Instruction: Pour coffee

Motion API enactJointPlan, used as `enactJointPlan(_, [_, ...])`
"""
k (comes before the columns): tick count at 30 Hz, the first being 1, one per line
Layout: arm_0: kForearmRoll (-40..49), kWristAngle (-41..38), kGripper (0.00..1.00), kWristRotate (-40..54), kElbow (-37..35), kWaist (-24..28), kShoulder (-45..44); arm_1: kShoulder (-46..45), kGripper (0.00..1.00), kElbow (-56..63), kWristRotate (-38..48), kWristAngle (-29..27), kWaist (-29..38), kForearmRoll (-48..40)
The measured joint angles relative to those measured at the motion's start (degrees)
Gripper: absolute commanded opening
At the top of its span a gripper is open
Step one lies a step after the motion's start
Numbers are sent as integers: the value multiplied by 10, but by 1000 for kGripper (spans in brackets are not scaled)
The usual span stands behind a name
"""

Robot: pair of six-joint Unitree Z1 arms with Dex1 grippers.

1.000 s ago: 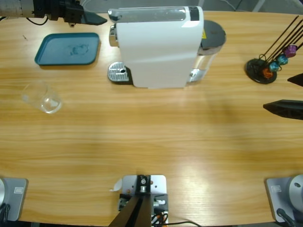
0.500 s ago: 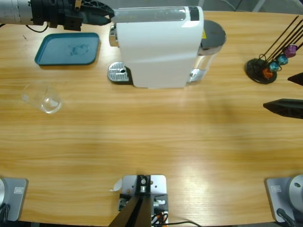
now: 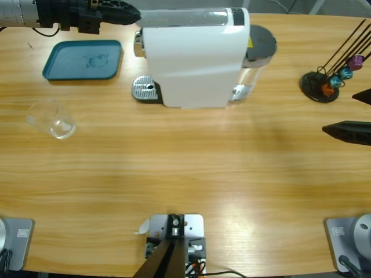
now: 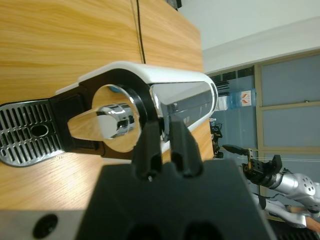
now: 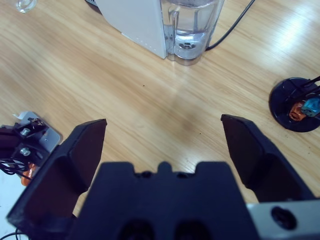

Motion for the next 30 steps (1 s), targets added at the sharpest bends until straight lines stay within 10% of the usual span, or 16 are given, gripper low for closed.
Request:
enactJointPlan(10, [-32,-16,17,0,-64,-16,-37,0,1000,1,0,0,0,0])
enactJointPlan(12, [-32,-16,681,0,-83,-18,-52,0,1000,1,0,-1,0,0])
enactJointPlan(14, [-32,-16,923,10,-95,-22,-63,0,1000,1,2,-3,0,-1])
enactJointPlan(20, [77,20,950,226,-119,-64,-85,9,991,5,48,-126,0,-15])
enactJointPlan(26, [259,313,964,562,-72,-186,-135,14,908,56,118,-249,-70,-96])
enactJointPlan(30, [272,377,1000,614,20,-198,-164,36,858,89,136,-260,-123,-154])
